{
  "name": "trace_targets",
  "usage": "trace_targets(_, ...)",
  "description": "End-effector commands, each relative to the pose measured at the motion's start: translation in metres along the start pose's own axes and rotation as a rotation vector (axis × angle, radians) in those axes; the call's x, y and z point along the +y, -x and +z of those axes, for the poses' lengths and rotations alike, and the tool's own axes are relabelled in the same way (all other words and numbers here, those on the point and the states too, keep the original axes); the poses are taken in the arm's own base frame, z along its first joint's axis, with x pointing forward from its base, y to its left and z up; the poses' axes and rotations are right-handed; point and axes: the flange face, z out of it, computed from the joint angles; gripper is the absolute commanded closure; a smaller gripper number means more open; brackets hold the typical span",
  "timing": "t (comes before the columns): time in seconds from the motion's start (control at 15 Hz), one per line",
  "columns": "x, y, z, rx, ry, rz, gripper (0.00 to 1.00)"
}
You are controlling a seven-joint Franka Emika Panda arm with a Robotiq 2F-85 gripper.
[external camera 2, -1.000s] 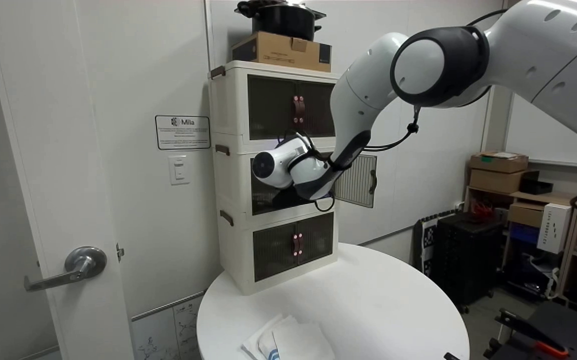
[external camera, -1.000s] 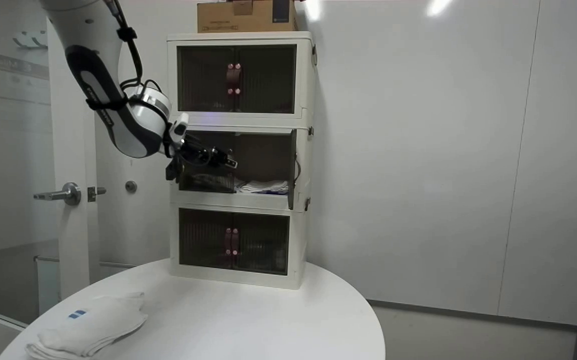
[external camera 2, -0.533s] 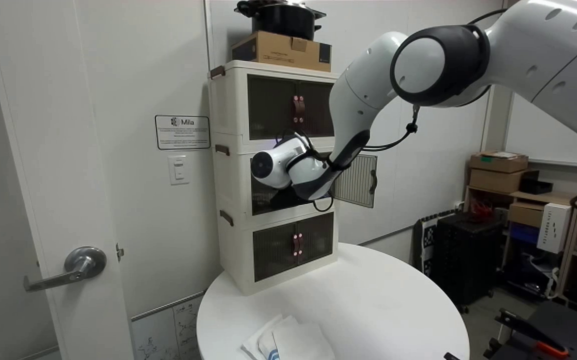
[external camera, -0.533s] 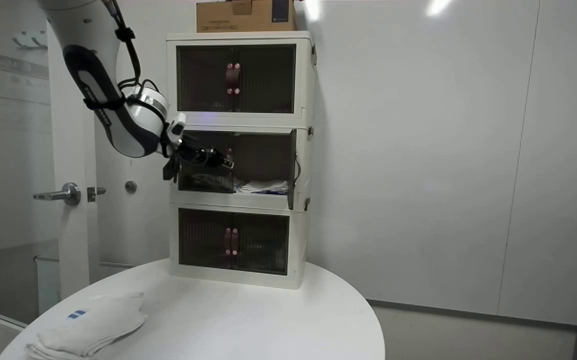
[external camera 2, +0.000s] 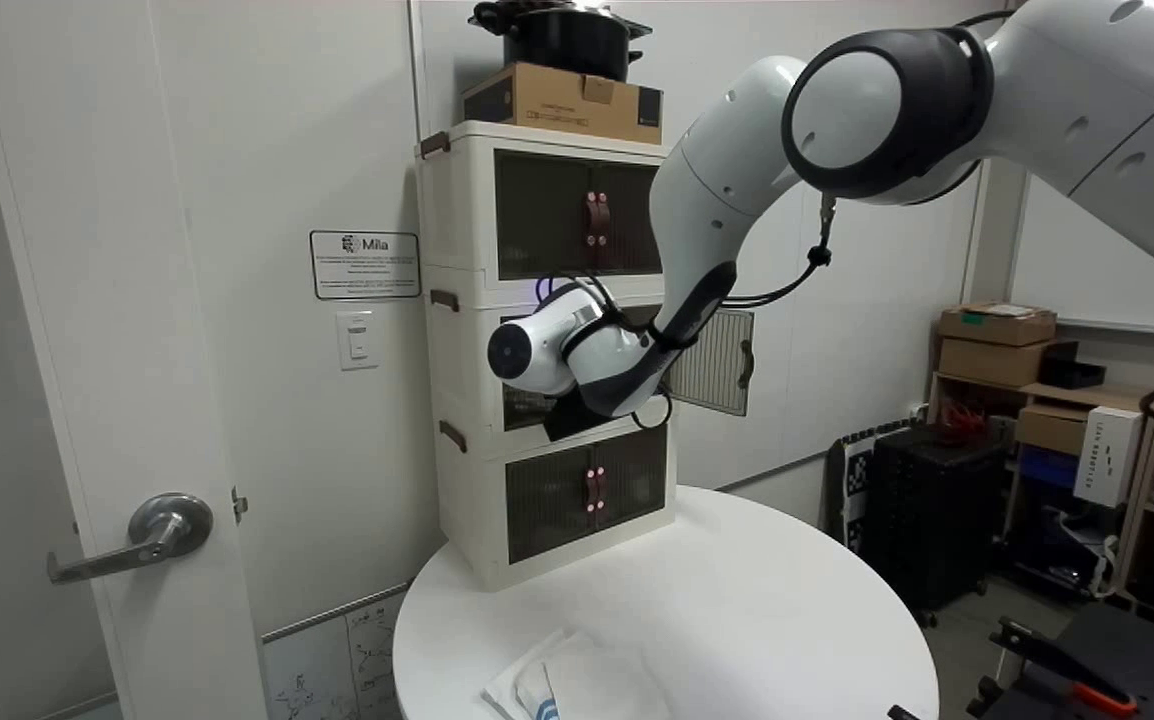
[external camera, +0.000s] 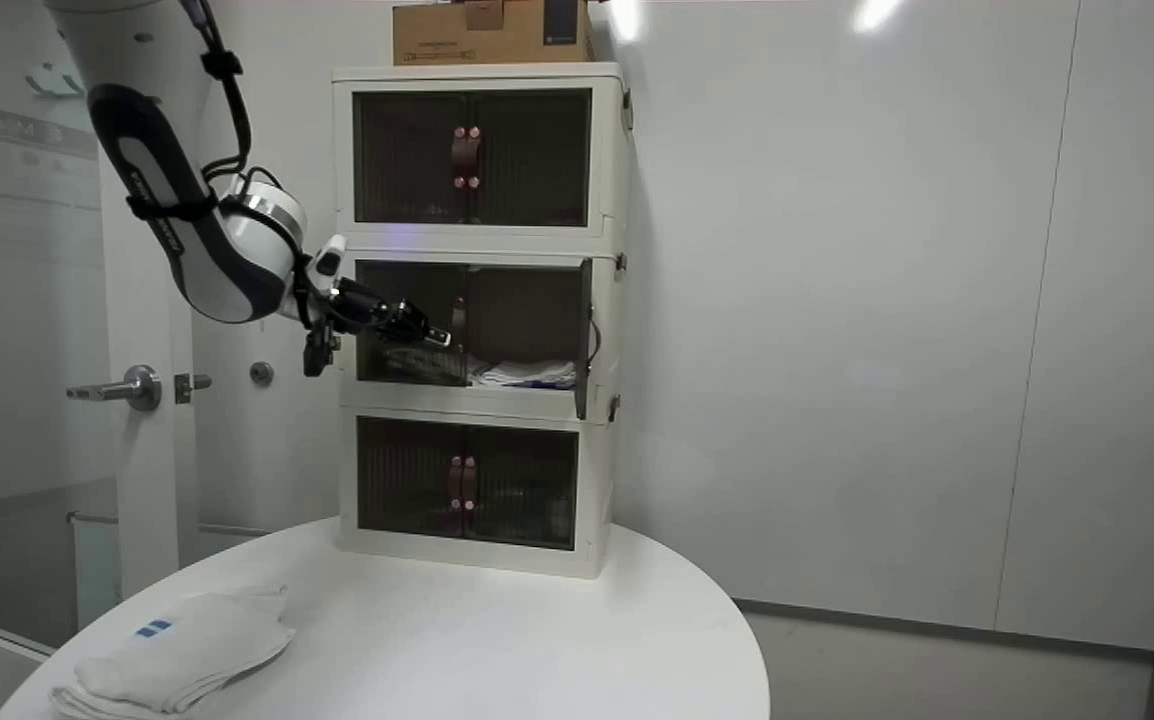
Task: Open the right and left middle cabinet doors, respectively
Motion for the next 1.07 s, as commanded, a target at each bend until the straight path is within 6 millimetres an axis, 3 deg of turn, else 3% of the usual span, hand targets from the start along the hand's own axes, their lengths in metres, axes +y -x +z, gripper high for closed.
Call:
trace_targets(0.0, 0.011, 0.016, -0.020, -0.035, 0.016, -0.090, 0.90)
trace_targets(0.27, 0.014, 0.025, -0.027, -0.066, 0.020, -0.111, 0.90)
trace_targets(0.33, 0.015, 0.024, -0.027, -0.069, 0.020, -0.096, 0.69)
trace_targets(0.73, 0.029, -0.006, -0.007, -0.065, 0.113, -0.031, 0.28)
trace_targets(1.0, 0.023, -0.024, -0.010, -0.036, 0.095, 0.001, 0.01)
